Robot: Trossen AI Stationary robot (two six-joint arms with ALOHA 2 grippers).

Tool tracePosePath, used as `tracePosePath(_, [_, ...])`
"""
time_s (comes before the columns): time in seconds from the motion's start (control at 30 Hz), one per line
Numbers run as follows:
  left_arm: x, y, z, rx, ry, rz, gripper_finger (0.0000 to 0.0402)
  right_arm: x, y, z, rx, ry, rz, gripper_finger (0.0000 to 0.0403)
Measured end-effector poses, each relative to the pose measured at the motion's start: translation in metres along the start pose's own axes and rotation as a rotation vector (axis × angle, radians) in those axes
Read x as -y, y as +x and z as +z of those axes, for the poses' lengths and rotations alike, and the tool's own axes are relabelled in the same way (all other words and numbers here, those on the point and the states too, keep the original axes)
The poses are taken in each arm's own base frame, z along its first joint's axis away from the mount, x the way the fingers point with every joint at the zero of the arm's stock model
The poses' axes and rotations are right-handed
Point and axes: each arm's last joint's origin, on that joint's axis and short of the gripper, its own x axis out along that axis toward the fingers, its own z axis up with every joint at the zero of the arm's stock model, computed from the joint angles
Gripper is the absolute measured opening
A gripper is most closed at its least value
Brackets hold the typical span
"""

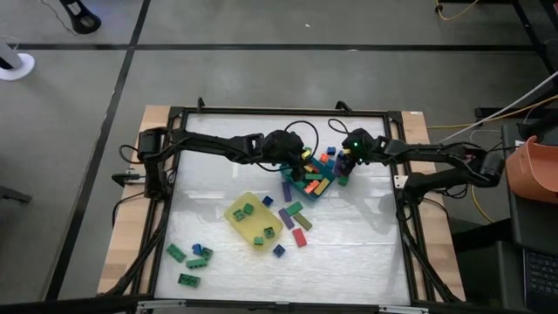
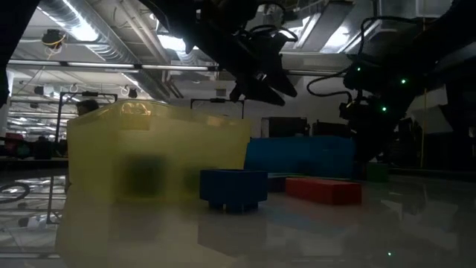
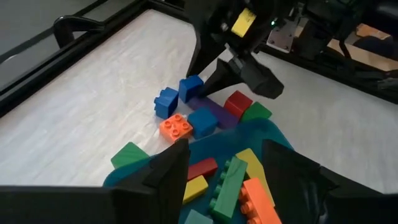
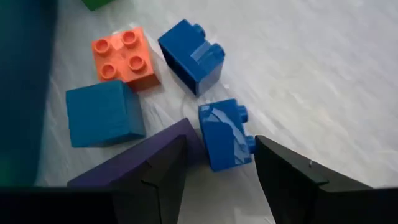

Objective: Sort blocks by size
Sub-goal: Put the small blue game piece into the yellow bin

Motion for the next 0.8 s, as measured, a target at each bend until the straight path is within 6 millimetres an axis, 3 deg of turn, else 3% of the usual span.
tracePosePath(0.13, [0.004,-0.002,0.001,0.004,0.005,-0.01,0.0186,-0.001,0.006,0.002,0.011,0.001,0.003,0.0179])
tracePosePath(0.23, [0.011,-0.008,0.002,-0.002,0.017,-0.023,0.0186,-0.001,0.007,0.004,0.029,0.001,0.006,0.0146])
tracePosePath(0.4, [0.021,-0.03,0.005,-0.053,0.081,-0.037,0.0186,-0.001,0.006,0.006,0.052,0.002,0.005,0.0075])
tracePosePath(0.8, [0.042,-0.092,0.011,-0.156,0.099,-0.073,0.0186,-0.01,-0.013,0.038,0.024,-0.039,0.043,0.0019])
